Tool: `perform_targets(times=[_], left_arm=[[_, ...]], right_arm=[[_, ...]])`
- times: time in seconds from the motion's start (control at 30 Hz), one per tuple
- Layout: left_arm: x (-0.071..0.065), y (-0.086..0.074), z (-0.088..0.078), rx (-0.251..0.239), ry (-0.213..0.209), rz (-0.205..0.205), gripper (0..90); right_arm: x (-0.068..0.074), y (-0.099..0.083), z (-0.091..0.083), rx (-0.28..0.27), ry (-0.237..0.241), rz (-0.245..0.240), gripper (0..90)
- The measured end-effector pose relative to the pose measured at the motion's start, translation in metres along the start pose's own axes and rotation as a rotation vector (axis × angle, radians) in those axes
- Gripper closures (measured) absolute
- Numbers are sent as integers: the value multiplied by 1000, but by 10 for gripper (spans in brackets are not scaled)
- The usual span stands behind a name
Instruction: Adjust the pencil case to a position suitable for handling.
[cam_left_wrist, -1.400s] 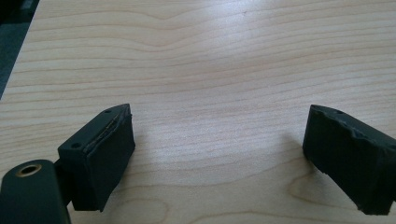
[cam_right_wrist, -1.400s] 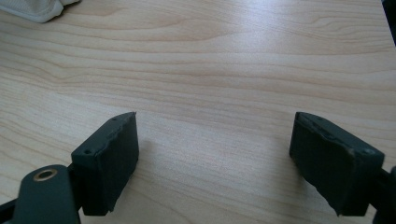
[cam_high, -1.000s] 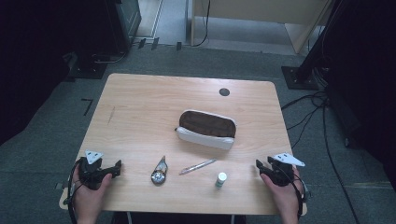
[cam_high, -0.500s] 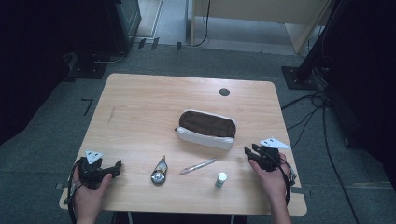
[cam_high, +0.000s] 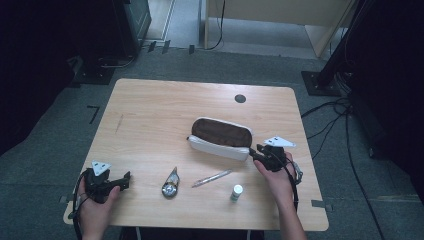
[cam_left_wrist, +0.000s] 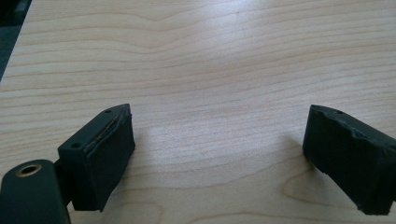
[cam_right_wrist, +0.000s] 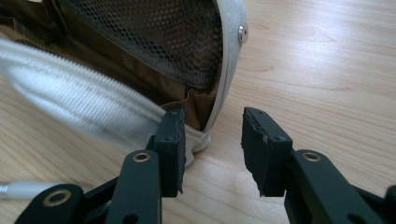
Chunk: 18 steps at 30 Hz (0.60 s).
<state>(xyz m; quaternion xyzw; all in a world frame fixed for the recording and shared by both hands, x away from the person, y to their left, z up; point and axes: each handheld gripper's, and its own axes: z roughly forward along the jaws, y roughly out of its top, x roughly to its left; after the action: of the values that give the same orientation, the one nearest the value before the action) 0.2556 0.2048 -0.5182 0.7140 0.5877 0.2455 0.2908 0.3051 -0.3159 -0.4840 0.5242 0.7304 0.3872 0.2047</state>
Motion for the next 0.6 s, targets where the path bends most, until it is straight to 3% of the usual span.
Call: perform_targets(times=[0.37, 0.47, 0.53, 0.57, 0.6], left_arm=[[0, 0, 0, 1, -6, 7, 91], [0, 0, 0, 1, -7, 7, 91], [0, 0, 0, 1, -8, 9, 91], [0, 0, 0, -1, -9, 7, 91], [0, 0, 0, -1, -9, 7, 91]], right_arm=[[16, 6, 19, -6, -16, 17, 562], [20, 9, 22, 4, -7, 6, 561], [24, 12, 25, 13, 19, -5, 560], [26, 14, 27, 12, 55, -4, 565], [26, 14, 27, 12, 55, -4, 565]])
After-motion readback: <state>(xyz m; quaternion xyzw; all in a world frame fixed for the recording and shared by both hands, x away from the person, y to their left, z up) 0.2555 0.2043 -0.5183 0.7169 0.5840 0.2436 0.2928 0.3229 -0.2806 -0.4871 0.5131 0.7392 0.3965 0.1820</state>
